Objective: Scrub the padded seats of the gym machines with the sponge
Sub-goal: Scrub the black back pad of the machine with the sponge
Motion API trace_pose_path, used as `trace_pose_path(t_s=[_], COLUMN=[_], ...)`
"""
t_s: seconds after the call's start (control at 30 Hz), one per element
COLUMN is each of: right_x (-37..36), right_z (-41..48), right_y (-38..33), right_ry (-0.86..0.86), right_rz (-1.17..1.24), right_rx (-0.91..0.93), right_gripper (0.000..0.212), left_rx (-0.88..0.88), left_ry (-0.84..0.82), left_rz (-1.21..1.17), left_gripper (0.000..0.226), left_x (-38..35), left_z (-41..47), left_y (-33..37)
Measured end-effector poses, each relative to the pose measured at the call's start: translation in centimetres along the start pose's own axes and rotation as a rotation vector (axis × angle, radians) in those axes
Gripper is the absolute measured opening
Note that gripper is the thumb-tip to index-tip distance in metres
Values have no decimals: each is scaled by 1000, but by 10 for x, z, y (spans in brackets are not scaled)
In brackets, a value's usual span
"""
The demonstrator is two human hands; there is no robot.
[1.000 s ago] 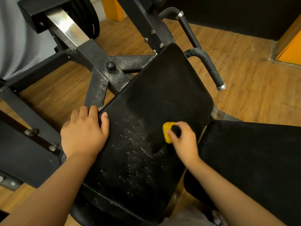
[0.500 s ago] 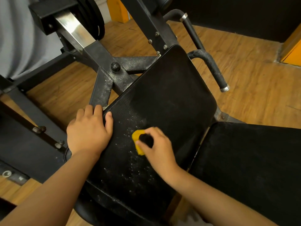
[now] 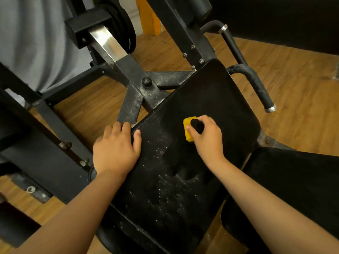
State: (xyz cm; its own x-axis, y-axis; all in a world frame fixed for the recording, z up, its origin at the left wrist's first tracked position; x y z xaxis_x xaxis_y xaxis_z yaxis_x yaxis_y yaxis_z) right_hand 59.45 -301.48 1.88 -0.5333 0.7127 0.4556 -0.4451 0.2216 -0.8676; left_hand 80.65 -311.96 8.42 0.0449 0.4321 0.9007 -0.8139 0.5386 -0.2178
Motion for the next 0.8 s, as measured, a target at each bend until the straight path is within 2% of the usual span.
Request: trace_pose_path(t_s=[0.2, 0.27, 0.37, 0.47, 0.53, 0.63, 0.8], right_x=[-54, -64, -65, -67, -67, -60, -33], right_z=[-82, -95, -90, -86, -84, -74, -18], right_y=[-53, -60, -61, -65, -66, -64, -54], right_ry=[-179, -241, -281, -297, -306, -264, -54], right_rz=[85, 82, 71, 38, 33, 21, 24], right_rx=[184, 230, 243, 266, 274, 276, 102], right_gripper=[22, 21, 21, 21, 22, 23, 27], left_rx=[30, 66, 233, 379, 547, 671, 824], left_ry=[-39, -112, -214, -143, -110, -114, -74], left_rz=[-22, -133, -477, -498, -573, -665, -813], left_gripper=[39, 37, 32, 38, 45, 53, 44], left_x=[-3, -7, -4, 16, 18, 6, -8], left_z=[-1, -5, -28, -75, -108, -133, -139], left_y=[-4, -10, -34, -55, -62, -55, -70])
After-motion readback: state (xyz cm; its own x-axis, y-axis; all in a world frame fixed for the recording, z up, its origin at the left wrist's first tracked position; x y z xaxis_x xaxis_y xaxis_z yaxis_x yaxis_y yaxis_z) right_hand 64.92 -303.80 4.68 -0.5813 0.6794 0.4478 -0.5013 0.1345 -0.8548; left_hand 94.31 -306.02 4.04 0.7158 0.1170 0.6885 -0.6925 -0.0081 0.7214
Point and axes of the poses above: each hand's wrist, its own z-axis towards the middle knuckle, its own x-axis out of the back of the hand, y = z × x, the point moved 10 cm from there along z, towards the middle knuckle, and after that the axes turned 7 degrees about z, right-handed, at the moved point
